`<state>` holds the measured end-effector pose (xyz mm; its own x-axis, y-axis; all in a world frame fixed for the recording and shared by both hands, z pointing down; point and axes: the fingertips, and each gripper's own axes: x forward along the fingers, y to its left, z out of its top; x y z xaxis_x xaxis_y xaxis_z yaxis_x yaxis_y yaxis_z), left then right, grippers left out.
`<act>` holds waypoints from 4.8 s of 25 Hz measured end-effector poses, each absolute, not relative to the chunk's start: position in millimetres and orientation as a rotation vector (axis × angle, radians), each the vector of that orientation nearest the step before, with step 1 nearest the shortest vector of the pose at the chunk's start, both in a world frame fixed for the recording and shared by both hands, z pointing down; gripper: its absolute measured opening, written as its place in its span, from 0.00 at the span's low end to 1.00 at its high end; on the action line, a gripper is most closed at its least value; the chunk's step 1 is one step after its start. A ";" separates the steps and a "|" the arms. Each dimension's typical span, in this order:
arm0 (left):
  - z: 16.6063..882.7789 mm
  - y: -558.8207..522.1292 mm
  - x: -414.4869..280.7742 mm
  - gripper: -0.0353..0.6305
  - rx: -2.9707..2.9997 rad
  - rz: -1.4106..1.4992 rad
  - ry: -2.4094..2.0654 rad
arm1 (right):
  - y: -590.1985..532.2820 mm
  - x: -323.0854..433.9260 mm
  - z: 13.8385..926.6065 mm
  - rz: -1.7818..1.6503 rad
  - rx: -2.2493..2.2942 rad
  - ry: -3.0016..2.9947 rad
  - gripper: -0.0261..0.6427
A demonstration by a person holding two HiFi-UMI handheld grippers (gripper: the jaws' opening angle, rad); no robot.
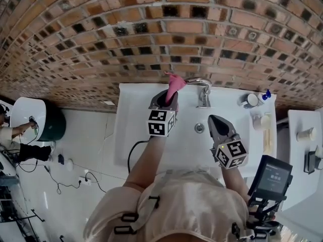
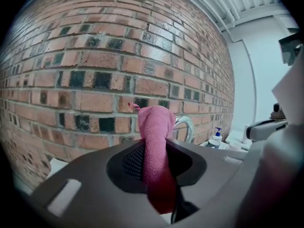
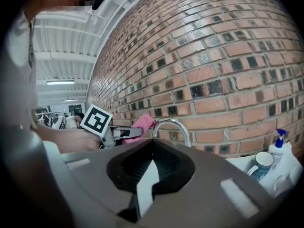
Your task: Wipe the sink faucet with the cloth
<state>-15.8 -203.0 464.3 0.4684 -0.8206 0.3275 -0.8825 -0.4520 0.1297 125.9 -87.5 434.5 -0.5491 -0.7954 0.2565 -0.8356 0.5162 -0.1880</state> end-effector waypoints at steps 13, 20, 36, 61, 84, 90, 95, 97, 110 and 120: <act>494.8 -244.8 -11.3 0.20 2.342 0.324 -1.447 | -105.8 135.9 460.1 0.516 1.389 -2.587 0.03; 463.1 -243.0 2.4 0.19 2.431 0.303 -1.455 | -106.8 134.8 459.5 0.524 1.394 -2.604 0.03; 417.4 -222.8 107.6 0.19 2.672 0.297 -1.237 | -87.4 175.5 460.1 0.542 1.483 -2.577 0.03; 487.2 -212.9 145.9 0.19 2.619 0.471 -1.049 | -106.6 195.9 476.2 0.598 1.483 -2.558 0.03; 490.3 -229.4 -10.4 0.19 2.356 0.286 -1.410 | -95.0 123.6 469.3 0.537 1.334 -2.576 0.03; 446.8 -236.4 10.9 0.19 2.458 0.198 -1.366 | -106.5 128.8 458.7 0.507 1.345 -2.589 0.03; 424.7 -227.8 51.6 0.19 2.587 0.237 -1.299 | -100.9 129.0 463.2 0.544 1.325 -2.606 0.03; 420.5 -224.6 66.9 0.19 2.619 0.255 -1.276 | -98.5 131.6 464.4 0.553 1.327 -2.612 0.03; 496.3 -220.9 151.6 0.19 2.463 0.314 -0.962 | -103.7 187.6 480.6 0.651 1.462 -2.602 0.03; 526.6 -221.3 157.8 0.19 2.391 0.419 -0.970 | -108.7 196.3 481.0 0.656 1.449 -2.621 0.03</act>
